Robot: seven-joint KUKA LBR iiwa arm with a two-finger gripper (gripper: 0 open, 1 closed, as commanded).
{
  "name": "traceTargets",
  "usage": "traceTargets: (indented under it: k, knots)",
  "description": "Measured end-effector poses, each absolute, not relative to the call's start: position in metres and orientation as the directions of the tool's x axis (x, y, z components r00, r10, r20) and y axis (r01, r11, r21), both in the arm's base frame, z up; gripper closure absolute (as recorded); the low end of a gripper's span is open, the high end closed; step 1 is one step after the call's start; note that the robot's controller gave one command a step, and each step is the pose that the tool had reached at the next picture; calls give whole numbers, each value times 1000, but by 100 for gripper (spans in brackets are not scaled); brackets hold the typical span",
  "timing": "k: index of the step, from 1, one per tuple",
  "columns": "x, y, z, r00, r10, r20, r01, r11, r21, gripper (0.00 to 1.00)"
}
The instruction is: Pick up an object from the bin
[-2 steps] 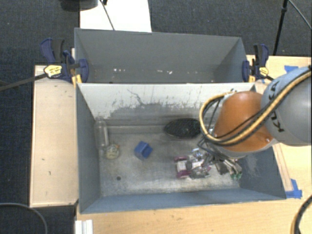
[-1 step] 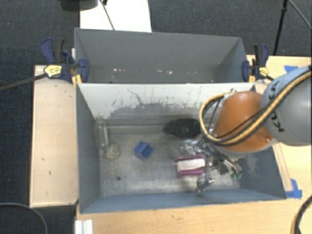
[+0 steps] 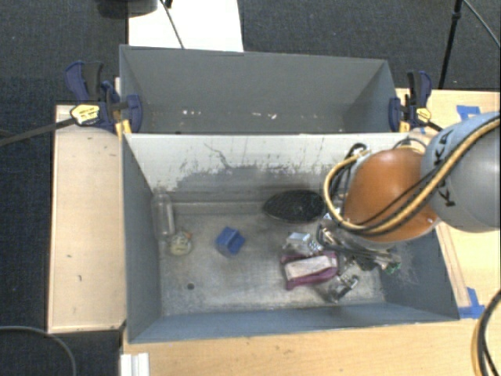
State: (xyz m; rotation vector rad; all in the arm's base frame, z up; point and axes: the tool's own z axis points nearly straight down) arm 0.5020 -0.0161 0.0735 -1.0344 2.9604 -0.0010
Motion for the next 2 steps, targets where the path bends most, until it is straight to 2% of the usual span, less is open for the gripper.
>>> traceTargets:
  k: [1,2]
  knots:
    - [502,-15,74,-782,-623,-6,-623,782,-2,100]
    - [497,-26,223,-739,-674,-7,-674,739,-6,100]
